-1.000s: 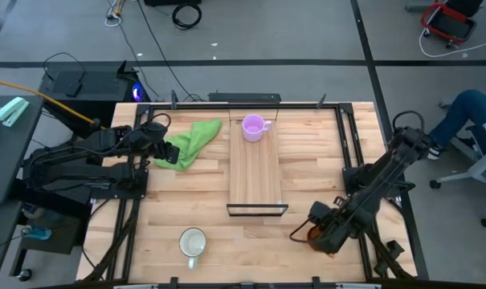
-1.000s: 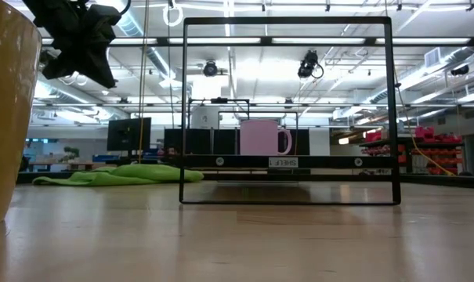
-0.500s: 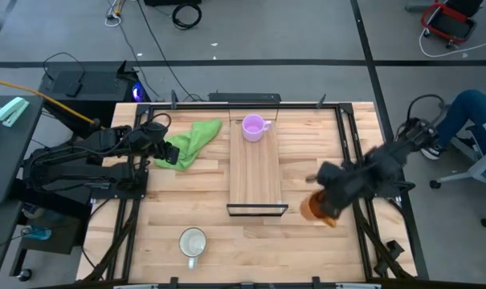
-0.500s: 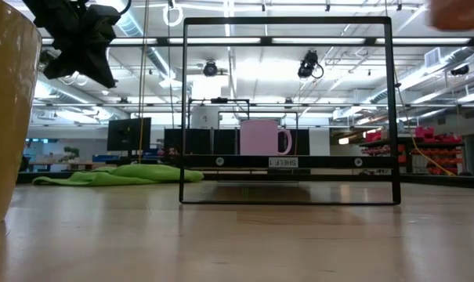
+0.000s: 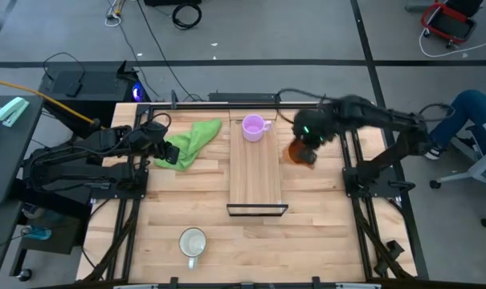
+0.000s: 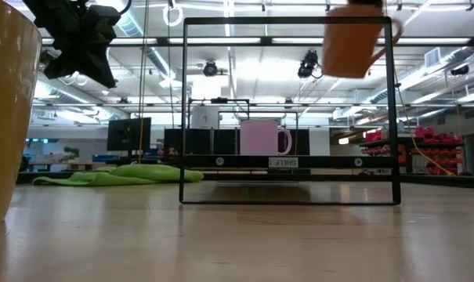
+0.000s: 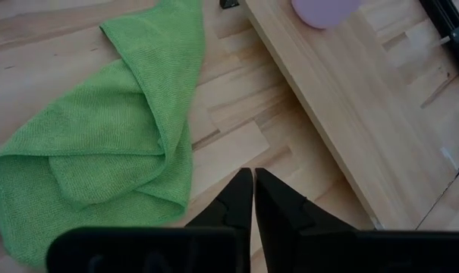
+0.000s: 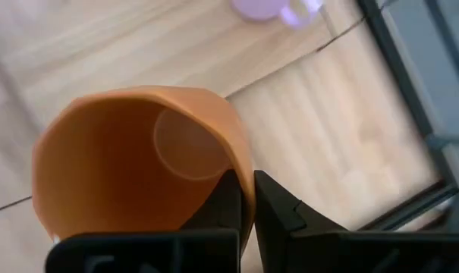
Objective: Stack small to large cups/mugs on shelf
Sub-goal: Put the orange mug on the shelf
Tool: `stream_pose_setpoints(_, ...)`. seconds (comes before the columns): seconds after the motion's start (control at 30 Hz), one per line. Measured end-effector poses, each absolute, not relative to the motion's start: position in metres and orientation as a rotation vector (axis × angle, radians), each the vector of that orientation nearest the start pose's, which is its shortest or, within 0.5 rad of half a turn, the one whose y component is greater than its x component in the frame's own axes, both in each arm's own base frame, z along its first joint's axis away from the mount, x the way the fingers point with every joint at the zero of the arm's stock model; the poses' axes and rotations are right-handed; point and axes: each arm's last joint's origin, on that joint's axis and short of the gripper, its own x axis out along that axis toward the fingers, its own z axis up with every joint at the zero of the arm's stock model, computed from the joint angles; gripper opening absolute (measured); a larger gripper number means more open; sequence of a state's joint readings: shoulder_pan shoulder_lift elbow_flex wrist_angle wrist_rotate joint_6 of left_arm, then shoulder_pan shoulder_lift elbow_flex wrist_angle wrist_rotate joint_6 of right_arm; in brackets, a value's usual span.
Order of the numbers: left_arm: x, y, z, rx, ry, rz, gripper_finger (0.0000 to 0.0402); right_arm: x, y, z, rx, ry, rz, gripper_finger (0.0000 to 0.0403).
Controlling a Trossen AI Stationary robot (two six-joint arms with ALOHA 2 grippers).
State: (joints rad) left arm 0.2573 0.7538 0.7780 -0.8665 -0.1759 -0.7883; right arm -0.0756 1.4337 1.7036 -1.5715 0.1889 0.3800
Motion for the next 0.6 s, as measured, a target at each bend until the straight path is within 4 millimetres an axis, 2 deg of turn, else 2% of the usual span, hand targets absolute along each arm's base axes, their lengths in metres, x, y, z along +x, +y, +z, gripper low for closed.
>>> stream_pose_setpoints(0.13, 0.129, 0.039, 0.278, -0.761, 0.642, 0.725, 0.0022, 0.247, -0.054, 0.396, 0.171, 1.282, -0.42, 0.0016)
stream_pose_setpoints(0.27, 0.129, 0.039, 0.278, -0.761, 0.642, 0.725, 0.0026, 0.271, -0.075, 0.392, 0.126, 1.313, -0.323, 0.0016)
stream_pose_setpoints(0.43, 0.129, 0.039, 0.278, -0.76, 0.64, 0.728, 0.0025, 0.303, -0.085, 0.382, 0.032, 1.346, -0.18, 0.0016)
stream_pose_setpoints(0.6, 0.129, 0.039, 0.278, -0.76, 0.641, 0.728, 0.0019, 0.331, -0.09, 0.361, -0.011, 1.395, -0.07, 0.0016)
